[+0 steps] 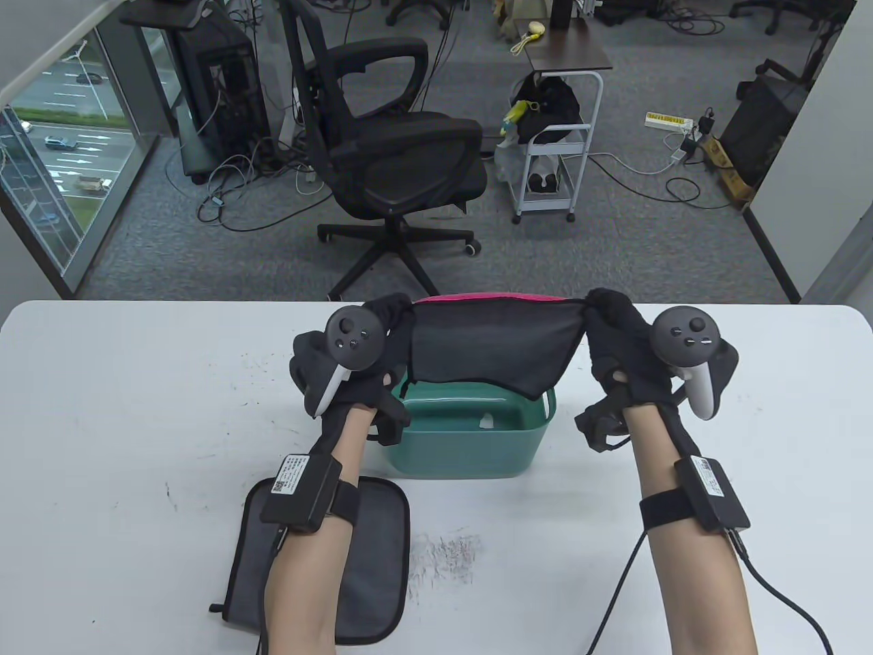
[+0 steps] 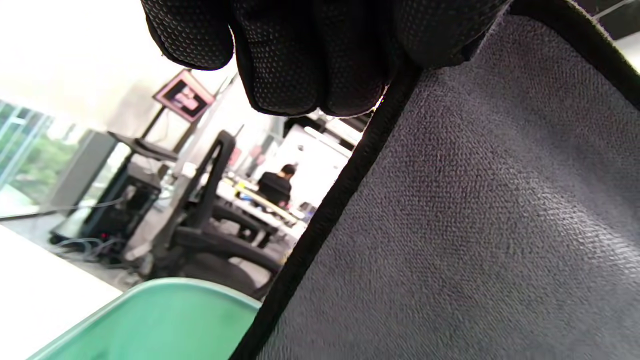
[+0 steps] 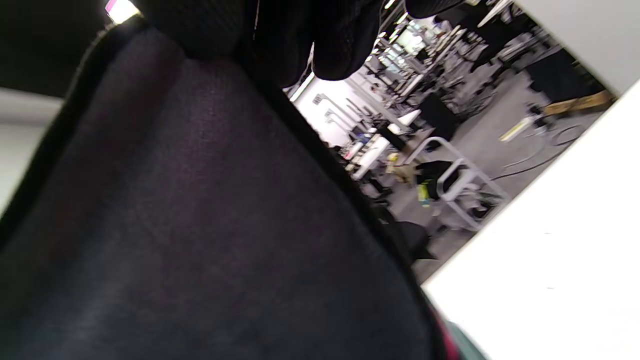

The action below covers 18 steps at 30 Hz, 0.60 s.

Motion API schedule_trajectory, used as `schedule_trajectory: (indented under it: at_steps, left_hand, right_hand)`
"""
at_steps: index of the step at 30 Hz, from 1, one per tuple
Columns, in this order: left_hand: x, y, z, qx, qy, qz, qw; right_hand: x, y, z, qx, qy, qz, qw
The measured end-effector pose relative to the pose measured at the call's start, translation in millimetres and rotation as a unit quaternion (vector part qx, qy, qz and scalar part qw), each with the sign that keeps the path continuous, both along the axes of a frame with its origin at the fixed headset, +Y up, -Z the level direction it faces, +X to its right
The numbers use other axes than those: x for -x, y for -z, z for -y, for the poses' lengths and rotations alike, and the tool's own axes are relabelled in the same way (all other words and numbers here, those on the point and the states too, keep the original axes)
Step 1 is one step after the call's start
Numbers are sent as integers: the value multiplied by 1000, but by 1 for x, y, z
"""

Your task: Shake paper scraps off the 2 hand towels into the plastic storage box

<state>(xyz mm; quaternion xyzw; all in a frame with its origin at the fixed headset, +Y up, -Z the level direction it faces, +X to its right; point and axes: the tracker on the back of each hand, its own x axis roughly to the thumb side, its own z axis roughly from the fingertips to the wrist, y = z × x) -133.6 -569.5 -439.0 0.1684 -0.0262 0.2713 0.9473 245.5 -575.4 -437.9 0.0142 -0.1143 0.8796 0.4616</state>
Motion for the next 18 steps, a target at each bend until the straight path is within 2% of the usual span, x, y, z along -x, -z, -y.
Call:
schedule_trajectory:
  at_steps: [2,6,9,14,18]
  left_hand:
    - [-3,-15,-14,-21,1,18,1000]
    - [-12,-45,-35,-44,1,56,997]
    - [-22,-66,-41,-27,6,98,995]
    - [-45,-108,-26,-2,42,168,985]
    - [-62,-140,5,26,60,215,974]
  right_hand:
    - [-10,-15,-13,-20,32,-26,999]
    - [-26,-43,-32,-50,38,-47,997]
    - [-41,-73,-39,-53,22,-64,996]
    - [-72,-126,-27,-29,-25,-81,996]
    - [-93,-169,4,7,-48,-88,995]
